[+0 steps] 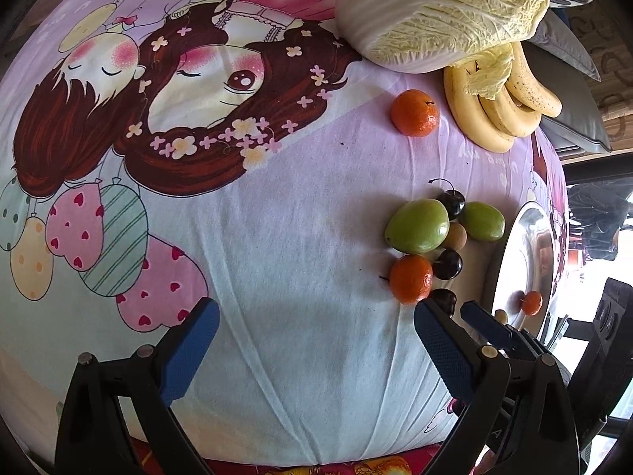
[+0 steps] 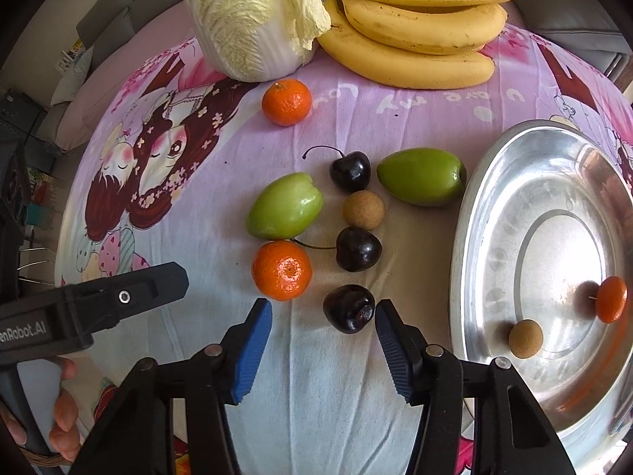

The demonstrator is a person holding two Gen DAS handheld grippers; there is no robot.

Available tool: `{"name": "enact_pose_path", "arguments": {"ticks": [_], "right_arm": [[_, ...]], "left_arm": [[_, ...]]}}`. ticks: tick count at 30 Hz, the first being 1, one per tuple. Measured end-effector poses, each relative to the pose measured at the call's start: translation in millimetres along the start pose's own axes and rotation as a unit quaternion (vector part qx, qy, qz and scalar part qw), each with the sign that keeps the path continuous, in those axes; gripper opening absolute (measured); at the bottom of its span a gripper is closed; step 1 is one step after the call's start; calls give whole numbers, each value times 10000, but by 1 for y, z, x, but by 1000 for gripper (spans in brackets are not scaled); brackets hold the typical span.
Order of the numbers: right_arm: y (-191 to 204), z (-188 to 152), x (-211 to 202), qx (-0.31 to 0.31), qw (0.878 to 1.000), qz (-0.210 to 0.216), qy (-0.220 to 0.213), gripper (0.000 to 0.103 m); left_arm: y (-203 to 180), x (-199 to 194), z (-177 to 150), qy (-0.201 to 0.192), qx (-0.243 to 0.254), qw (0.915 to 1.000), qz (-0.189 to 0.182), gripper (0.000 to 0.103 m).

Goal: Organize fruits
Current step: 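Move right tool to a dark cherry while left tool reaches another tangerine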

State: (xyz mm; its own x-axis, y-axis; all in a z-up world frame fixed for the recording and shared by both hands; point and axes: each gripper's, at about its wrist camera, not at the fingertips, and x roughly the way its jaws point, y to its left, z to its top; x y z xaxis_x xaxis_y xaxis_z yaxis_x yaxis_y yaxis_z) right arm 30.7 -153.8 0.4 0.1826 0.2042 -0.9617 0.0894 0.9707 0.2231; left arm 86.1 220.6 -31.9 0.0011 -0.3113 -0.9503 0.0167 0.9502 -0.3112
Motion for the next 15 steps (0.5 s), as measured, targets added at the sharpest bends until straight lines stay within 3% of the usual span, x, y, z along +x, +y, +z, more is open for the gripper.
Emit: {"name": "enact_pose_path", "arguments": {"ticks": [6, 13, 15], "right_arm": [[-7, 1, 9, -85, 9999, 48, 64, 53], [-16, -2, 16, -75, 9999, 52, 129, 49], [-15, -3, 16, -110, 9999, 29, 110, 49]], "left_arm": [[-12, 16, 5, 157, -25, 9999, -53, 98], [-54, 44, 16, 322, -73, 9994, -136, 98], [-65, 36, 13, 348, -75, 9993, -138, 96]]}}
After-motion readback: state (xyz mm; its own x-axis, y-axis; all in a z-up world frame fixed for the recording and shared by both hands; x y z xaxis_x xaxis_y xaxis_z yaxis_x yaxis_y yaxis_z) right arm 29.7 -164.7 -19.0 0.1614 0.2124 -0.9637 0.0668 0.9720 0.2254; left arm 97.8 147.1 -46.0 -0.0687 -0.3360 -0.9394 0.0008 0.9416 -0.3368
